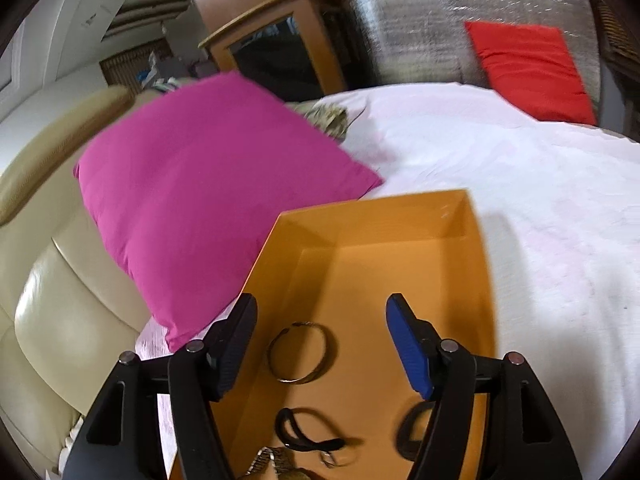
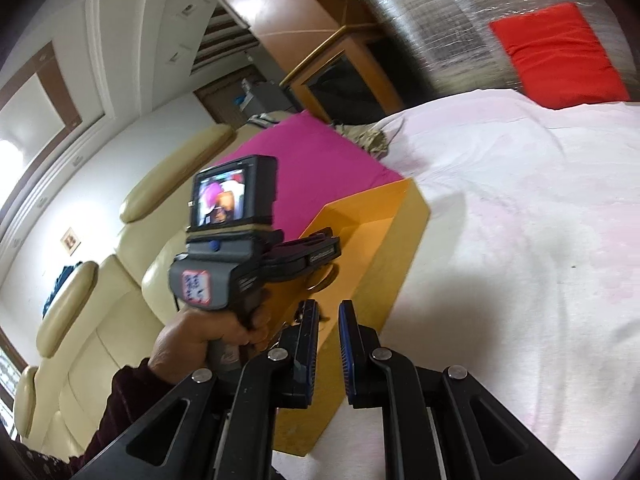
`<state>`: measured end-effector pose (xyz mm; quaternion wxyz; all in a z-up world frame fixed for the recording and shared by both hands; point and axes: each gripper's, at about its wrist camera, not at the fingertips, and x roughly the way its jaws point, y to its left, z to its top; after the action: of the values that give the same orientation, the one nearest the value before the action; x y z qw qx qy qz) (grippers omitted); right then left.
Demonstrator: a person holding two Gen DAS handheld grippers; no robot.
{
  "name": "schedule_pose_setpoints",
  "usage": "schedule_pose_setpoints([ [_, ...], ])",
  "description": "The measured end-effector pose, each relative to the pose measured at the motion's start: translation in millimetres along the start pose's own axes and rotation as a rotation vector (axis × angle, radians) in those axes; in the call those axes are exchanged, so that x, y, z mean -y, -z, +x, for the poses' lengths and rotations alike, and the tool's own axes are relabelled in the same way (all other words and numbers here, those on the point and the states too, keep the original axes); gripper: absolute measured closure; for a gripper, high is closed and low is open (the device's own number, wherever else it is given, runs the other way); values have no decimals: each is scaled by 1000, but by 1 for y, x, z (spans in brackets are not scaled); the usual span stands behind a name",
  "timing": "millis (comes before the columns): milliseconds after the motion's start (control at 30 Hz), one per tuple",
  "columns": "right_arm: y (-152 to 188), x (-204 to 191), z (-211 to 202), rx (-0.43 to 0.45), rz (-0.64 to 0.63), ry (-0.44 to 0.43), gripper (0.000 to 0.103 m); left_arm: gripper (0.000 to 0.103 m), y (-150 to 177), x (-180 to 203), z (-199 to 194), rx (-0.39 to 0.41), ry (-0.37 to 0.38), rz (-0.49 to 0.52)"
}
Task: Organize jewelry
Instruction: 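Move both open tools back toward the red and pink bracelets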
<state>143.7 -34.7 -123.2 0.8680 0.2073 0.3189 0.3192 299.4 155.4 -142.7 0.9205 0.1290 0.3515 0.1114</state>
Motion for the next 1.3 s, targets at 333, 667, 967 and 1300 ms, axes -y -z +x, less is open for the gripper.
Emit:
schedule_pose_setpoints([
  [333,-9,23,-24,29,52,65,83,34,-10,36,-33,59,61,35],
  [667,-22,67,-54,58,163,150,79,30,-15,74,-59,96,110,57],
  [967,-31,110,-86,77,276,204,74,29,-18,116,-77,116,153,107],
  [1300,-47,152,-130,135,370,322,47,29,-12,161,-93,126,200,183],
])
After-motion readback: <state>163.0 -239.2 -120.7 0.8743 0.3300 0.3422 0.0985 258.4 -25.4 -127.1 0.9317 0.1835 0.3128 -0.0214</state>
